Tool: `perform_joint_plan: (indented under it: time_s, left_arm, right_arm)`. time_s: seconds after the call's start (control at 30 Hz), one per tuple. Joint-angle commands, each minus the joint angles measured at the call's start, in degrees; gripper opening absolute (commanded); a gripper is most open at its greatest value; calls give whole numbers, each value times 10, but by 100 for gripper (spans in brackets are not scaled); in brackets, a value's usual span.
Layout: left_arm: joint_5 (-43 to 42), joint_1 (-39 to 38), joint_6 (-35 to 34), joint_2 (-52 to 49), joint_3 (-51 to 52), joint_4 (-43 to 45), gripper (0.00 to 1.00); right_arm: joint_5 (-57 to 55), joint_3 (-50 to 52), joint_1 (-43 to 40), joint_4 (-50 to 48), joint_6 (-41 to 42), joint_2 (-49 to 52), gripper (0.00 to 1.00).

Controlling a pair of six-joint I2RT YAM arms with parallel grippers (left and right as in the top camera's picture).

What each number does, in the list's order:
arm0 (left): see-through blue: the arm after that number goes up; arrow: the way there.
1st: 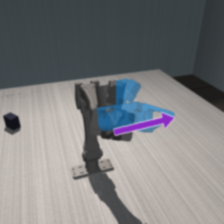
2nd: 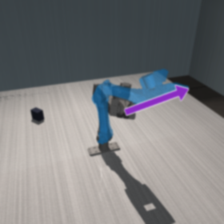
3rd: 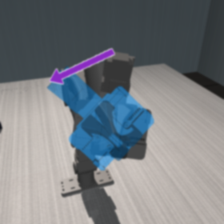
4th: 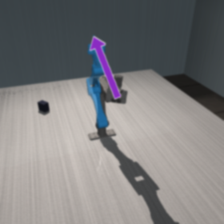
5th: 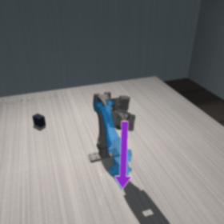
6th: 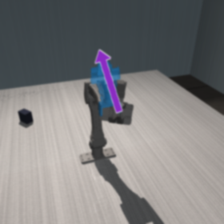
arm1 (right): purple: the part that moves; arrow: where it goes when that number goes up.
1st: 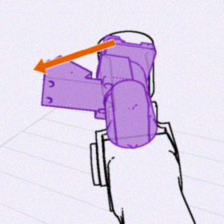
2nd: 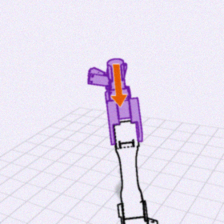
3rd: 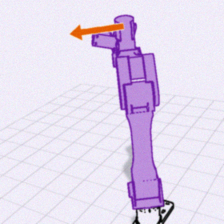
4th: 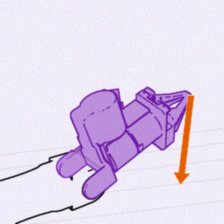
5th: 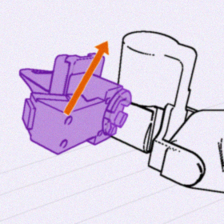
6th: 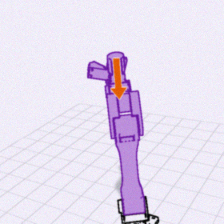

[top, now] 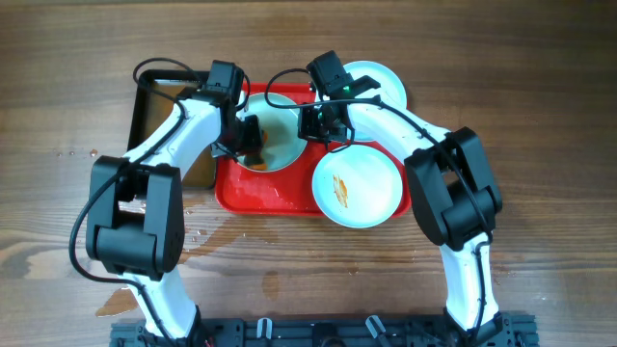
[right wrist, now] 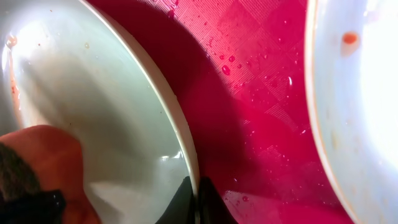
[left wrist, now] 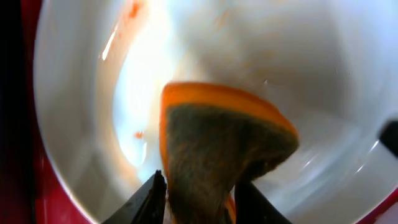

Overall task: Clean dirty plates on tray and stack at the side
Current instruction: 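Scrub the left plate again with the sponge, right gripper holding rim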

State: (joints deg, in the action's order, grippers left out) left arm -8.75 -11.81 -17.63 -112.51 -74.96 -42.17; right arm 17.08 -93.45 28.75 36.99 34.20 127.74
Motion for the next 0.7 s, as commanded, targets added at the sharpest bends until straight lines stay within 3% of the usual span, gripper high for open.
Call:
perform_joint_plan:
  time_s: [0.0,0.17,0.33,0.47,0.6,0.67]
  left_arm:
    - [13,4,9,-9,-7,22,34]
    - [13,4,9,-9,-7,28,52]
    - [14,4,10,-9,-16,30,57]
    - [14,4,9,-9,-17,60,40]
    - [14,1,9,-9,-17,69,32]
    - [14,0,9,-9,-17,71,19]
  right_arm:
    - [0,2,-3,-4,-12,13,5]
    - [0,2,-3,-3,-12,13,5]
    - [0,2,-3,-2,-12,13,5]
    - [0,2,-3,-3,-13,13,5]
    - [0,2,-3,-4,-14,13,6]
    - [0,2,-3,-7,-14,13,5]
